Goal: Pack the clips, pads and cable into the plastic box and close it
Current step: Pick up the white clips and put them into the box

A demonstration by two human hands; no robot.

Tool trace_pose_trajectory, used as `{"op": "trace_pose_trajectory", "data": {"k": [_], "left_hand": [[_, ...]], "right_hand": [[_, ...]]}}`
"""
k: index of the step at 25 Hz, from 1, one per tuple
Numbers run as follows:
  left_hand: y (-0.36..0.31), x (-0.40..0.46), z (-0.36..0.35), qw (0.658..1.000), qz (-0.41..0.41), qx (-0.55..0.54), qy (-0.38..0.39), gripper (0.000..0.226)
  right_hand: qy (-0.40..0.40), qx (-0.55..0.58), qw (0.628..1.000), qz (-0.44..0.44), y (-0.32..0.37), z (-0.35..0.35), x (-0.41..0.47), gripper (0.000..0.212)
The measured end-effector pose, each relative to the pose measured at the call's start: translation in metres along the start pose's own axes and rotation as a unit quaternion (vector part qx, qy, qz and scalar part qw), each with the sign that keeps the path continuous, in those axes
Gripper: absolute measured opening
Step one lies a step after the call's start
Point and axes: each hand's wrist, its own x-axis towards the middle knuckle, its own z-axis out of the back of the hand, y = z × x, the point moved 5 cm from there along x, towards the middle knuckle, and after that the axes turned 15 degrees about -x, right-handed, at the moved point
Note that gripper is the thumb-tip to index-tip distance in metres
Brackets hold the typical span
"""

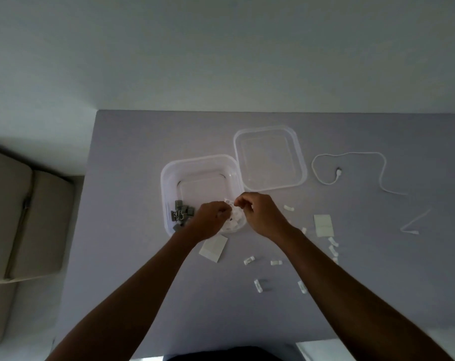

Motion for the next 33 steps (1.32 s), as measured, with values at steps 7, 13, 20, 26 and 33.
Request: {"op": "trace_pose_trajectory", "data": {"k": [7,13,20,26,33], "left_hand": [[-0.012,-0.004,0.01,0.991,-0.095,-0.02,-0.093,0.022],[0.011,0.021,-0.018,0.998,-0.011,0.06,-0.013,0.051],[-0.02,0.003,-0.018,0.982,-0.111,0.097,-0.115,0.045],[-0.064,-0.048,-0.086,0.945,-0.283,0.134,-0.099,0.019],[0.012,-0.047,-0.133,0.973,-0.045,0.215,-0.075,0.03]], "right_hand": [[-0.056,0.075,0.993,-0.075,-0.019,-0.006,-0.02,0.028],[-0.133,0.147,0.966,-0.167,-0.049,-0.008,-0.043,0.027],[-0.124,-0.026,0.971,-0.203,-0.123,-0.005,-0.055,0.043],[0.046,-0.184,0.976,-0.107,-0.154,-0.031,-0.048,0.061],[0.001,-0.093,0.991,-0.096,-0.165,-0.045,-0.074,0.022]]}}
